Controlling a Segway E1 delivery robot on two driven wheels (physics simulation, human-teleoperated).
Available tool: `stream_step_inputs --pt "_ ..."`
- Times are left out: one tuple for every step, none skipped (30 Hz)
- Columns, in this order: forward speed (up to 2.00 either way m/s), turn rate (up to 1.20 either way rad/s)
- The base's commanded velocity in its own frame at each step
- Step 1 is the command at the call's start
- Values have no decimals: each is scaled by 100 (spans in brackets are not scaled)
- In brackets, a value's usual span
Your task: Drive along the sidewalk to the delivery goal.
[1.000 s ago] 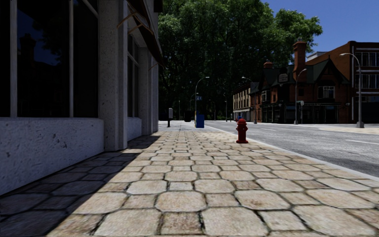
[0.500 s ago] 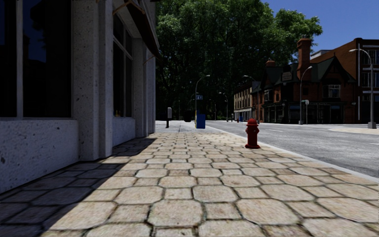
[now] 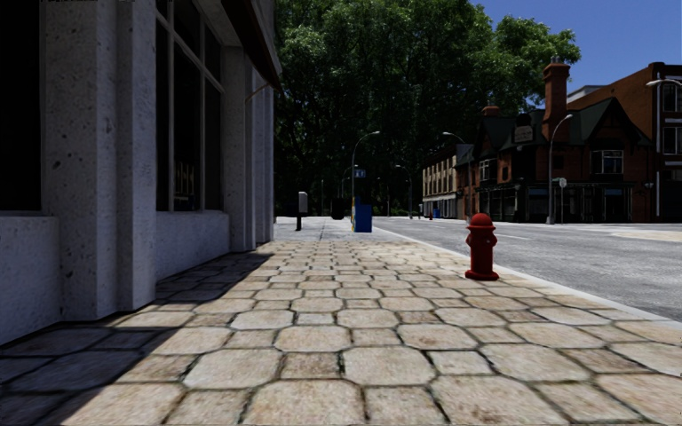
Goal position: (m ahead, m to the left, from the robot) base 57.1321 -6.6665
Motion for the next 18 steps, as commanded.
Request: stream_step_inputs --pt "200 0" --pt "200 0" --pt "200 10" --pt "200 19" --pt "200 26" --pt "200 29" --pt "200 32" --pt "200 35" --pt "200 35" --pt "200 36" --pt "200 36" --pt "200 34" --pt "200 10" --pt "200 0" --pt "200 0" --pt "200 0" --pt "200 0" --pt "200 0"
